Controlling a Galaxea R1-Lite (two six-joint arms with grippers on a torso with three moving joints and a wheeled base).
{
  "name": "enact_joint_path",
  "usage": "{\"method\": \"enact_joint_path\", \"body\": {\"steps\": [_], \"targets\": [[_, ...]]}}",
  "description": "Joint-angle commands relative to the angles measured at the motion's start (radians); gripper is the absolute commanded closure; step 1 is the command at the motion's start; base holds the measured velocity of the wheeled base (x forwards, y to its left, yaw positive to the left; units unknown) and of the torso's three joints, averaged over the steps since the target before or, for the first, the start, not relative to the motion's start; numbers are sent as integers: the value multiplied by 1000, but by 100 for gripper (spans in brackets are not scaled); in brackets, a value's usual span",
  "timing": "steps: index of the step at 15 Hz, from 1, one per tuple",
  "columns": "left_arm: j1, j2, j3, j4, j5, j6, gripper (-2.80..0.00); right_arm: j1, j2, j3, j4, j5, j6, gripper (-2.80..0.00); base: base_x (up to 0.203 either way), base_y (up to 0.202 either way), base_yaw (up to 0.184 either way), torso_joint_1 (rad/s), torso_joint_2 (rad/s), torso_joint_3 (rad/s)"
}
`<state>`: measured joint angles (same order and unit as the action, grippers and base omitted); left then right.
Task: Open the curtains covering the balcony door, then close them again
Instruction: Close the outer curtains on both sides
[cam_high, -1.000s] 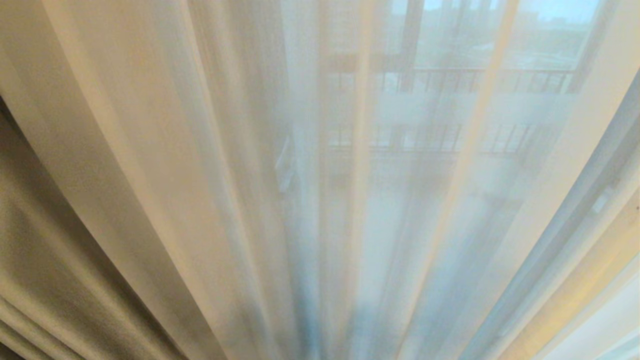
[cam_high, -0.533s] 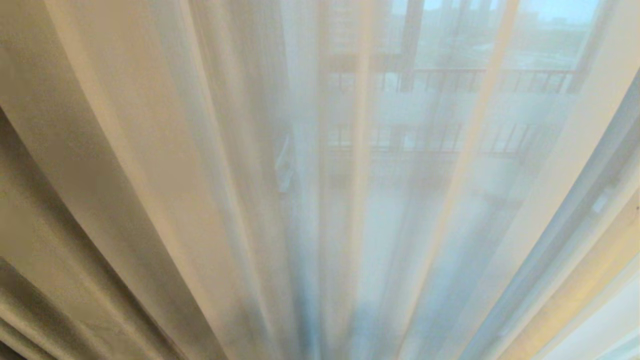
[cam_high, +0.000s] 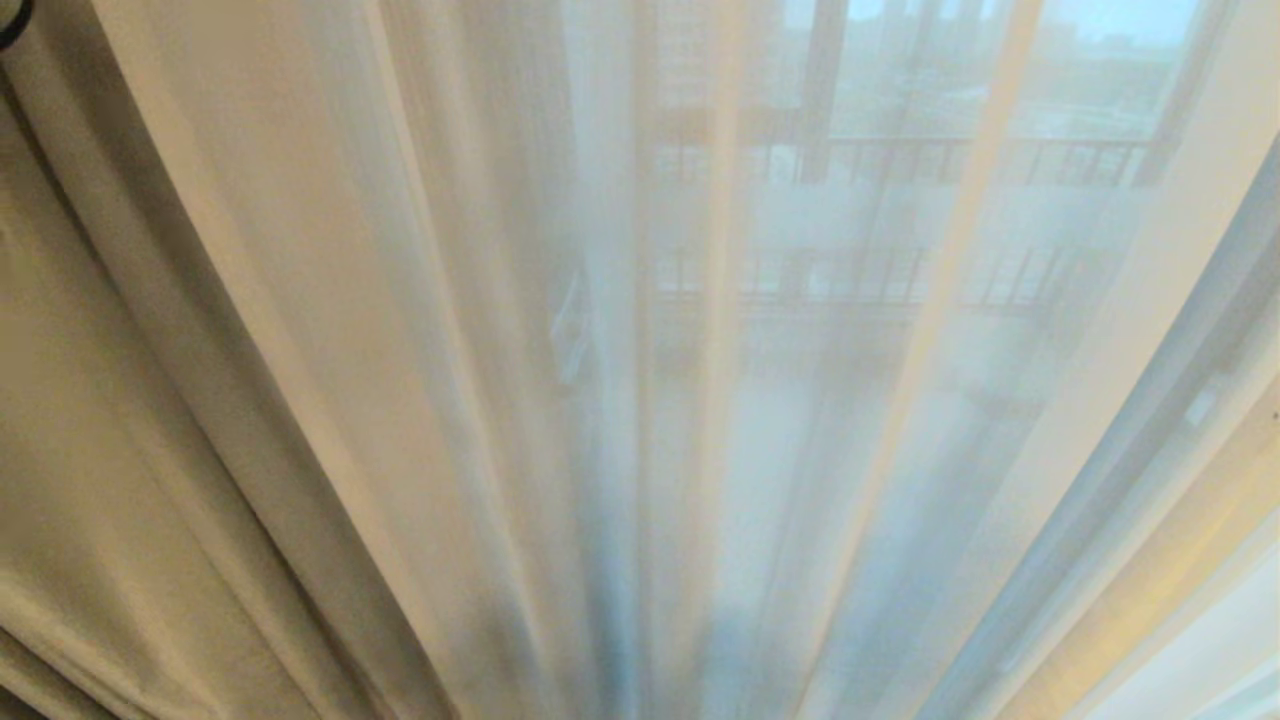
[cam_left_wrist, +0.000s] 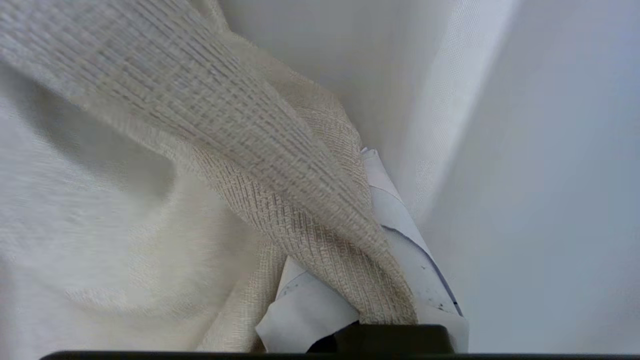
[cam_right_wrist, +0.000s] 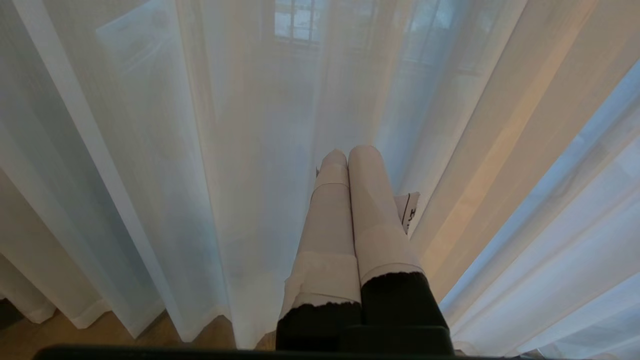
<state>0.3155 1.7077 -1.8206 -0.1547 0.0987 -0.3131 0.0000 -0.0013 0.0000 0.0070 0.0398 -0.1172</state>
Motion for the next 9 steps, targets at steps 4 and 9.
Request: {"method": "enact_joint_path", "body": {"steps": [4,9], "targets": [[-218,-124,111,0,79,2,0,0,1,0,-1,0,-1,0,0,0,0,0,0,0],[-345,-144,144,0,143,2,0,0,1,0,0,0,-1,0,0,0,0,0,0,0]]}}
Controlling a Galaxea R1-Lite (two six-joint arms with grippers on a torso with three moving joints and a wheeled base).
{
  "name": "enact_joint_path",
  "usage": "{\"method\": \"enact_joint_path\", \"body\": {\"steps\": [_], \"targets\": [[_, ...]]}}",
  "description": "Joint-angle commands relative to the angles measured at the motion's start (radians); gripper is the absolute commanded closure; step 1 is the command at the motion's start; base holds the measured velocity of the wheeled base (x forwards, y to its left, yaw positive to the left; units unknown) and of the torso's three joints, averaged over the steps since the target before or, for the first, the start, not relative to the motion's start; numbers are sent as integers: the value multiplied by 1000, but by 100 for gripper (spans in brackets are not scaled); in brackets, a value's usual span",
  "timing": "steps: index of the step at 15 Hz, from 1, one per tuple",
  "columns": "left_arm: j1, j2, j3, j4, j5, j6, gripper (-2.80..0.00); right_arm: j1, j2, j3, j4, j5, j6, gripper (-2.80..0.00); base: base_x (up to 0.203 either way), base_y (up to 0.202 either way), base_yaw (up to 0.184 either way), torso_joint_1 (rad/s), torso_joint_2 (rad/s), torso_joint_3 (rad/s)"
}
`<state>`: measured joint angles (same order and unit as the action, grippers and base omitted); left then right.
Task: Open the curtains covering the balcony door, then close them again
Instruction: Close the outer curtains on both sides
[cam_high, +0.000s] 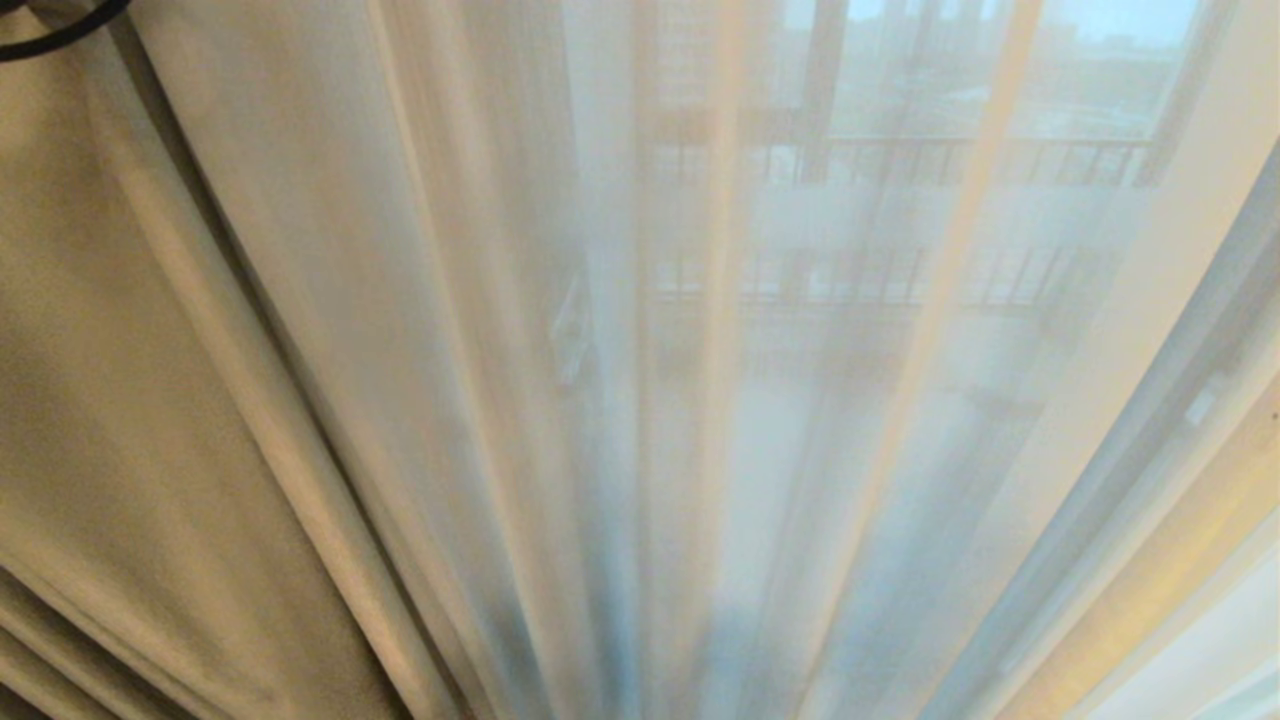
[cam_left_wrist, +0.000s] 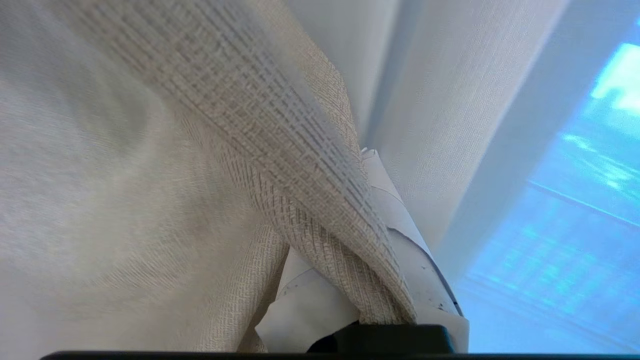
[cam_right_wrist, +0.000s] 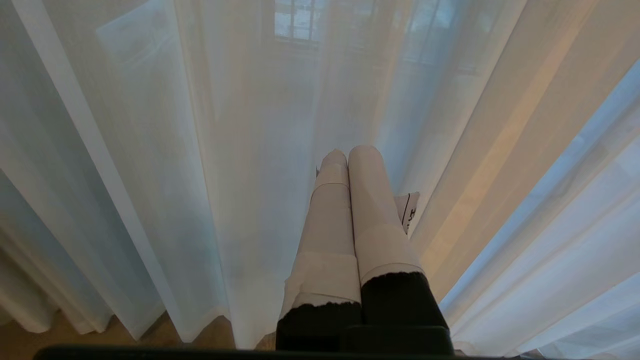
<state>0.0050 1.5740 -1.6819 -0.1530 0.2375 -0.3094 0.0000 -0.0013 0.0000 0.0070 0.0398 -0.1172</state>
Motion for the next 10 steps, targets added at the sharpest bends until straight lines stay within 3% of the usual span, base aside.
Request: {"method": "enact_joint_path", "body": {"steps": [1,10], "targets": [[-65,-12,5,-2,7,-2,0,0,1,0,-1,2,-1,0,0,0,0,0,0,0],[-259,-6,5,0,108,-5,0,0,1,0,1,2,-1,0,0,0,0,0,0,0]]}}
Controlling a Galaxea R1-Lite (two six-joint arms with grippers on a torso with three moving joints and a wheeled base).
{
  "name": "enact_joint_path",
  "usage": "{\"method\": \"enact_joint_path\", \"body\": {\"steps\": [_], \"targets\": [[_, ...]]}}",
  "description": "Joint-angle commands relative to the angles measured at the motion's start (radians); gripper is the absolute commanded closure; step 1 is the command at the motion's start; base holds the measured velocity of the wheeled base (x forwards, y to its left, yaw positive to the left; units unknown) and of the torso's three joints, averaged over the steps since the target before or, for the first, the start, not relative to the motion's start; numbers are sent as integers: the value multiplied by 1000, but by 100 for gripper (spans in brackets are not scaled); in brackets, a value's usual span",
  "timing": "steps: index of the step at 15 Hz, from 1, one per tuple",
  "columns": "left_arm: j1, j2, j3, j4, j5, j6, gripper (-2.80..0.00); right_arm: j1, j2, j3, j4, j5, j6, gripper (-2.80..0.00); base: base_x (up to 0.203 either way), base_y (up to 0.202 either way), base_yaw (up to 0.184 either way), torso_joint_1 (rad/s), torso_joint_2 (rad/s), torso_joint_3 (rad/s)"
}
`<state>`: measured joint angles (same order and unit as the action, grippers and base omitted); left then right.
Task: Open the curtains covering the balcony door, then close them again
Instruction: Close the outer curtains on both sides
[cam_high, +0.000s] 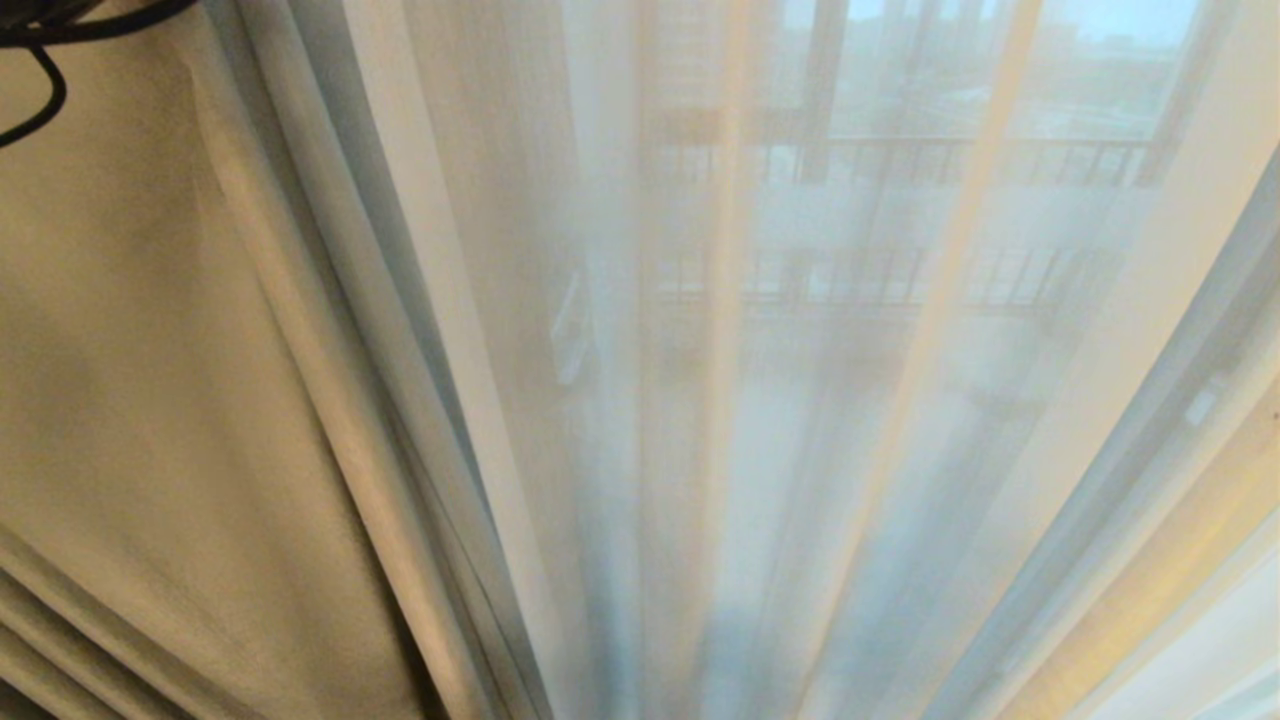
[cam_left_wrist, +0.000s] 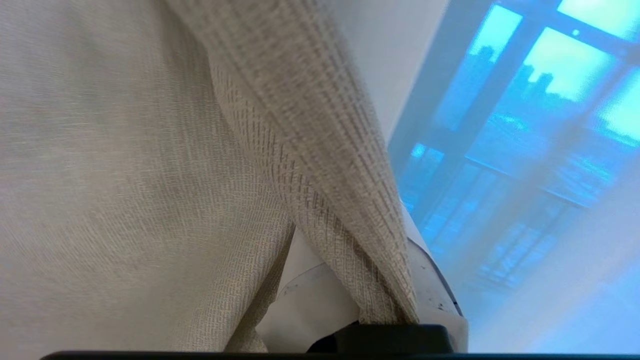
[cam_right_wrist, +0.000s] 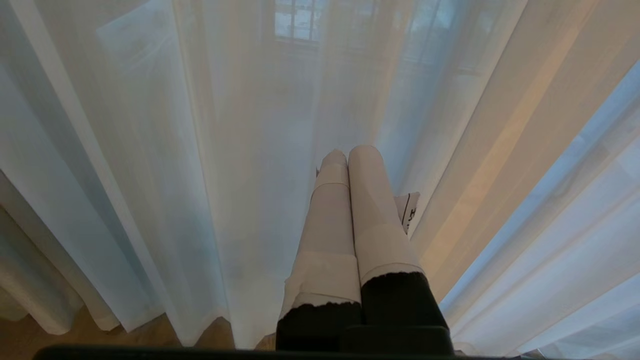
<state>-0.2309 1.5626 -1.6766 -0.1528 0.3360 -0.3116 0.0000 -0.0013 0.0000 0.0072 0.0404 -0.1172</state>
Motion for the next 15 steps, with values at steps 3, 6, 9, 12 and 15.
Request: {"method": "enact_joint_path", "body": {"steps": [3,6,9,12,15], "targets": [[-67,9,7,-2,39,-3,0,0,1,0,-1,-1,-1,0,0,0,0,0,0,0],[-124,22,7,-4,77,-4,0,0,1,0,0,0,-1,0,0,0,0,0,0,0],[-169,31,8,-4,90,-4,0,0,1,0,-1,-1,-1,0,0,0,0,0,0,0],[-226,45,8,-5,116,-4,0,0,1,0,-1,1,-1,0,0,0,0,0,0,0],[-277,62,6,-6,157,-4,0,0,1,0,0,1,-1,0,0,0,0,0,0,0]]}}
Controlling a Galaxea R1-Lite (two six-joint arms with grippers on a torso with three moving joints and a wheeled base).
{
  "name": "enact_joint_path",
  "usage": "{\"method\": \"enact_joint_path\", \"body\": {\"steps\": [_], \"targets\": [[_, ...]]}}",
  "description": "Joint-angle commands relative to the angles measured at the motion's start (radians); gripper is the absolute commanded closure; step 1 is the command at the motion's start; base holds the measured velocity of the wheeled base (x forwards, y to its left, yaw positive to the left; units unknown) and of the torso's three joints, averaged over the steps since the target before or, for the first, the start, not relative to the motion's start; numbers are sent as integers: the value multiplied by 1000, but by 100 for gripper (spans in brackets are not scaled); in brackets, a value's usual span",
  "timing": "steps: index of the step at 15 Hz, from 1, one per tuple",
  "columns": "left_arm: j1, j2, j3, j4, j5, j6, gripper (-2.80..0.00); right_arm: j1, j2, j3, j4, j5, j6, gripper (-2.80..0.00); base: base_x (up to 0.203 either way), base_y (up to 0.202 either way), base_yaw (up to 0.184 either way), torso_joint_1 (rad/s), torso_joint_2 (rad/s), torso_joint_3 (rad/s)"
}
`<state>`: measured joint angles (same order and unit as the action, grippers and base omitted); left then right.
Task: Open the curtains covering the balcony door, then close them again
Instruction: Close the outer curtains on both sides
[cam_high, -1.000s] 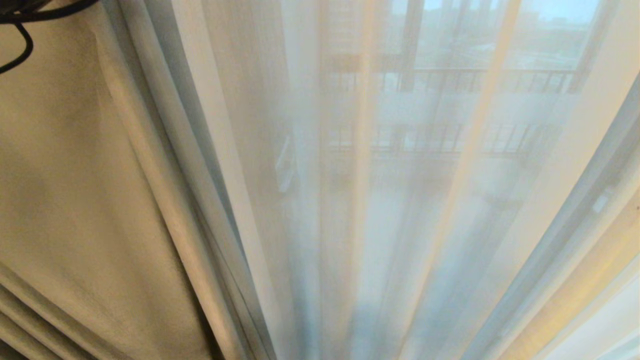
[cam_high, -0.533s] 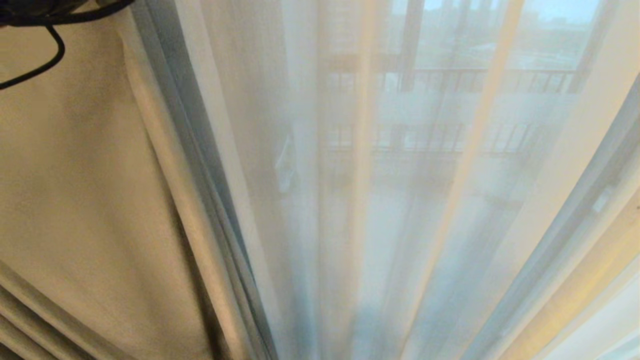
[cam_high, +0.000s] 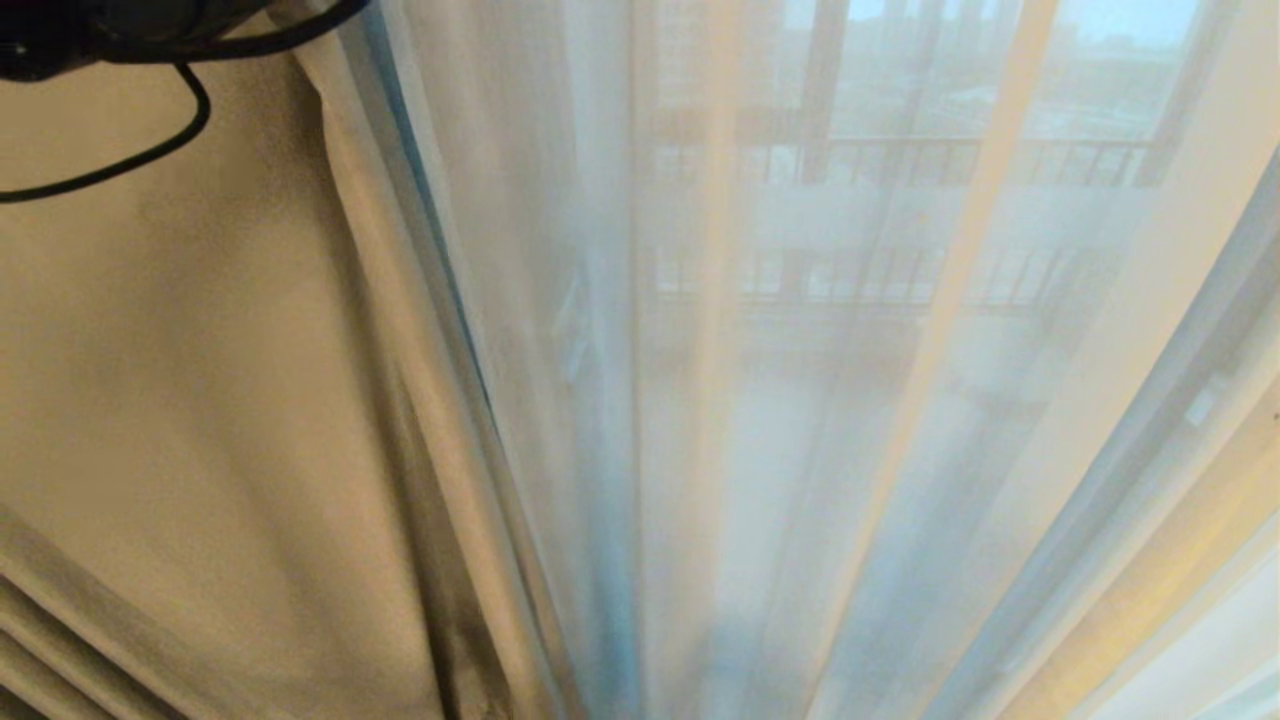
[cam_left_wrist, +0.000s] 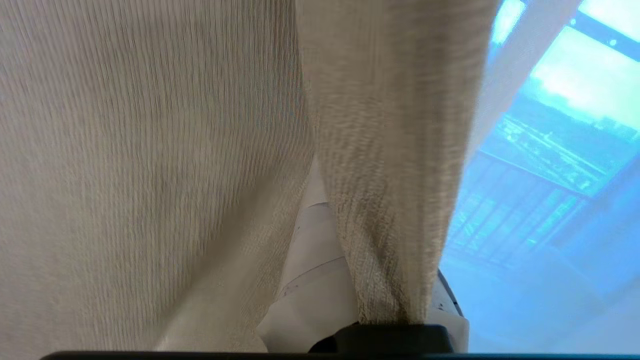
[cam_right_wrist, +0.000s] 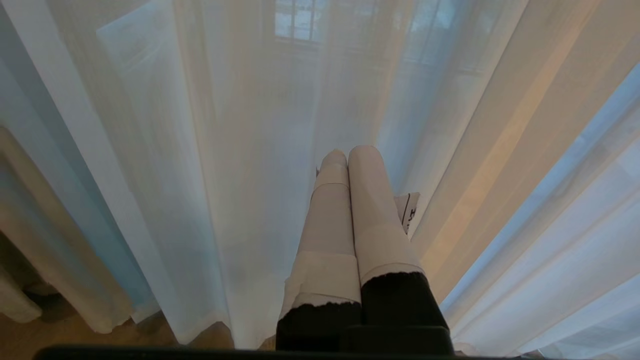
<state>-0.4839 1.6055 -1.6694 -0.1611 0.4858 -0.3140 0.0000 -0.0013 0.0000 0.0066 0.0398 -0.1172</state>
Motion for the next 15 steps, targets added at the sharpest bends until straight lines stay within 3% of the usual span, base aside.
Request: {"method": "enact_joint_path", "body": {"steps": [1,11,15], "targets": [[-33,23,-1,1,10,-2,0,0,1,0,0,0,-1,0,0,0,0,0,0,0],[-143,66,-1,-2,62,-7,0,0,1,0,1,0,-1,0,0,0,0,0,0,0],[-153,66,0,-2,65,-7,0,0,1,0,0,2,-1,0,0,0,0,0,0,0]]}}
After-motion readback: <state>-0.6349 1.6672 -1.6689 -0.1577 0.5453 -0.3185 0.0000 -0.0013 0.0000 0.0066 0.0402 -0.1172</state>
